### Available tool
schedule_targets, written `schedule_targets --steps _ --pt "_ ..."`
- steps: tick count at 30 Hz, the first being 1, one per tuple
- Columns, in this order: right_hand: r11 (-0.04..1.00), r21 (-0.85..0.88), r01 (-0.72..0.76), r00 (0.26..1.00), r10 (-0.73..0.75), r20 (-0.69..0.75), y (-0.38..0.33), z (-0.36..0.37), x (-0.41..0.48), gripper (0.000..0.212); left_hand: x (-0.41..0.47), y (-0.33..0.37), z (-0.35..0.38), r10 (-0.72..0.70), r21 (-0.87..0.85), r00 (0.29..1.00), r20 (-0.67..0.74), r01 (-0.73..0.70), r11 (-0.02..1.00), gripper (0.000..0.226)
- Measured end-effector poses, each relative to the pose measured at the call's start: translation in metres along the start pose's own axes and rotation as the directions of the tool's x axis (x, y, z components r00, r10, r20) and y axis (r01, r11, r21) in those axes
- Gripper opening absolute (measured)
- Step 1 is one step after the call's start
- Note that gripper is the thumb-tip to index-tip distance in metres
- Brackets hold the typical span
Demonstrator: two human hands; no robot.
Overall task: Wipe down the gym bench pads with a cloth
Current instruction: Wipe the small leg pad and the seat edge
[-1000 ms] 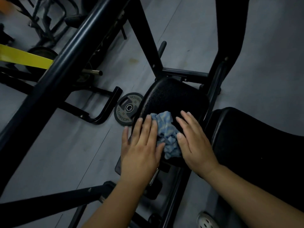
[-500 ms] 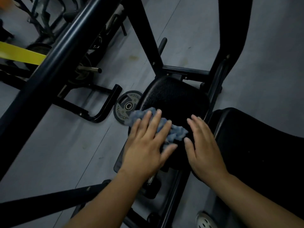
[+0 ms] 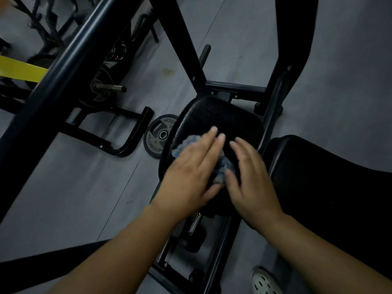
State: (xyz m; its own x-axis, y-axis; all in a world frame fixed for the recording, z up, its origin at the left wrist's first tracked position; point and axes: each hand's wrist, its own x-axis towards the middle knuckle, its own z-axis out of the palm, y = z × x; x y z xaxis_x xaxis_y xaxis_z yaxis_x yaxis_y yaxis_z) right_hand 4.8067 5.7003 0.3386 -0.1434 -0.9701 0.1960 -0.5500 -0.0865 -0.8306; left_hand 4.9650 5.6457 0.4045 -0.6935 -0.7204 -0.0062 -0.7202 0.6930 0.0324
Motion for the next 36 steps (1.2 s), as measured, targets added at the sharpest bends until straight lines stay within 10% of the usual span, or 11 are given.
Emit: schedule_targets --steps 7,13,19,24,30,36 --pt "0.916 -0.246 0.316 0.938 -0.263 0.225 -0.001 0.028 -0.007 0.049 -0.019 -0.028 -0.02 0.08 0.08 0.965 0.249 -0.103 0.992 0.097" --pt "0.967 -0.231 -0.105 0.992 0.085 -0.092 0.019 0.016 0.047 0.055 0.012 -0.005 0.006 -0.098 0.176 0.994 0.036 0.09 0.98 0.066" --pt "0.966 -0.213 0.149 0.989 -0.14 0.056 0.017 0.007 -0.041 0.046 0.013 0.0 0.017 -0.133 0.234 0.991 -0.022 0.134 0.963 0.06" --pt "0.929 -0.233 -0.286 0.942 0.228 -0.247 0.075 -0.032 0.008 0.055 0.032 0.04 0.032 -0.08 0.177 0.995 0.062 0.068 0.982 0.062" --pt "0.973 -0.233 0.004 0.997 0.015 0.078 0.057 -0.026 -0.08 0.049 0.05 0.078 0.061 -0.2 0.159 0.979 0.028 0.193 0.968 0.057" --pt "0.946 -0.207 -0.251 0.962 0.22 -0.16 0.08 -0.033 -0.046 0.04 0.051 0.084 0.069 -0.2 0.134 0.98 -0.01 0.199 0.971 0.058"
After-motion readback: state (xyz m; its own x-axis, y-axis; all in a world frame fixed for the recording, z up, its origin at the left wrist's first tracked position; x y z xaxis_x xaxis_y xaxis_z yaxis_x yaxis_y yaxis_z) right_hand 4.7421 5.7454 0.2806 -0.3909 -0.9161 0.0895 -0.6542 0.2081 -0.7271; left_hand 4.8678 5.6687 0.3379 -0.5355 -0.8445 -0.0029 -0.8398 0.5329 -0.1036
